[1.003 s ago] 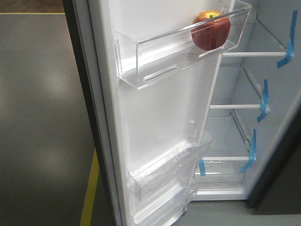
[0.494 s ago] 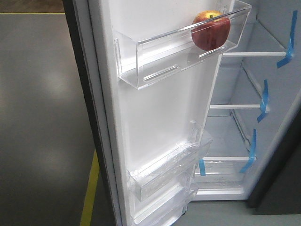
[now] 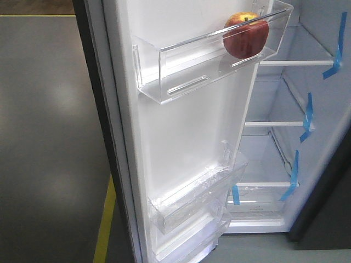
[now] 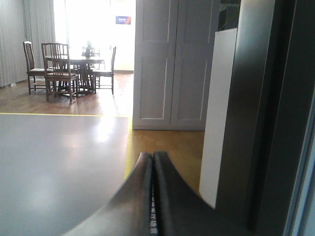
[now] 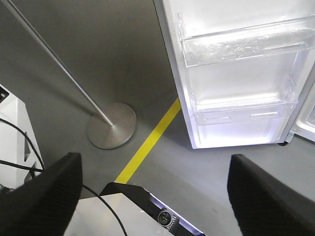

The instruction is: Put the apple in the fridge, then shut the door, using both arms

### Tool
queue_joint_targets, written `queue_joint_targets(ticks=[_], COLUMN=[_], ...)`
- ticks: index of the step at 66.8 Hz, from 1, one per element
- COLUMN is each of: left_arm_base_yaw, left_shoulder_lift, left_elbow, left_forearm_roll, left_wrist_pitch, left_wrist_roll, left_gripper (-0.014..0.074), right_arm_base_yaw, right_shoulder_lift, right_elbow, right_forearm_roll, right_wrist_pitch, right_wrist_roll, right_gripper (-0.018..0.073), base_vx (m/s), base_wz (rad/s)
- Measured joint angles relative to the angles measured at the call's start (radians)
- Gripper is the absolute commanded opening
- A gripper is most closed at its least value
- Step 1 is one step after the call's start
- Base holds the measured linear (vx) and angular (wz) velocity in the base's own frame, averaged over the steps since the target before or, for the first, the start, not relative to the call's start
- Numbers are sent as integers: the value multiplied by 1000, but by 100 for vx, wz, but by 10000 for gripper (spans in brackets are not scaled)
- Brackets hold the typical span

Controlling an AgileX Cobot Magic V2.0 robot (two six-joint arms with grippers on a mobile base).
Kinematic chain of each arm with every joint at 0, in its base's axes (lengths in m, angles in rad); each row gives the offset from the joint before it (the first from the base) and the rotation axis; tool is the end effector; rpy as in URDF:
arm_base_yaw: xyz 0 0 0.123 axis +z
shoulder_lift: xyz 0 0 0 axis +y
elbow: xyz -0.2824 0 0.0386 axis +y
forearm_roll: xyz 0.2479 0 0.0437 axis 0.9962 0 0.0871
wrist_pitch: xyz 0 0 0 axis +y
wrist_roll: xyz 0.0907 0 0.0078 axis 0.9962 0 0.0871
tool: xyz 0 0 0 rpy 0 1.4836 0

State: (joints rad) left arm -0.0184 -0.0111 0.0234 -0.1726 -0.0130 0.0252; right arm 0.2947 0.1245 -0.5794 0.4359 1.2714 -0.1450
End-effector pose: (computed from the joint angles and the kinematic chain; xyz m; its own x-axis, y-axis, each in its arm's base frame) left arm 0.0563 -0.0009 0.2070 0.0843 -0.1484 -0.9853 0.0289 0.9888 -0.1465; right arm -0.0186 0.0327 0.2908 -0.6120 -0.1939 -0.7667 -0.5661 0.7844 0.2536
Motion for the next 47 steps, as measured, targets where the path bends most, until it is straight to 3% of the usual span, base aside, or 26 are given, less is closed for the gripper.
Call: queue_joint_targets(ticks=[12, 24, 47], left_arm_base_yaw=[0, 0, 0], left_shoulder_lift=[0, 139, 669], left_elbow=[-54, -224, -640], left_forearm_roll=[-56, -69, 93], left_wrist_pitch=[-8, 92, 455], left_wrist_roll=[-15, -16, -13], left_gripper=[-6, -6, -6], right_arm_base_yaw=[0, 0, 0], right_shoulder_lift=[0, 0, 0], right_elbow=[0, 0, 0], right_forearm_roll=[-3, -4, -4], right_wrist_pitch=[0, 0, 0], right_wrist_roll=[0, 0, 0], right_gripper=[575, 575, 575], base_vx=[0, 0, 0], base_wz=[0, 0, 0])
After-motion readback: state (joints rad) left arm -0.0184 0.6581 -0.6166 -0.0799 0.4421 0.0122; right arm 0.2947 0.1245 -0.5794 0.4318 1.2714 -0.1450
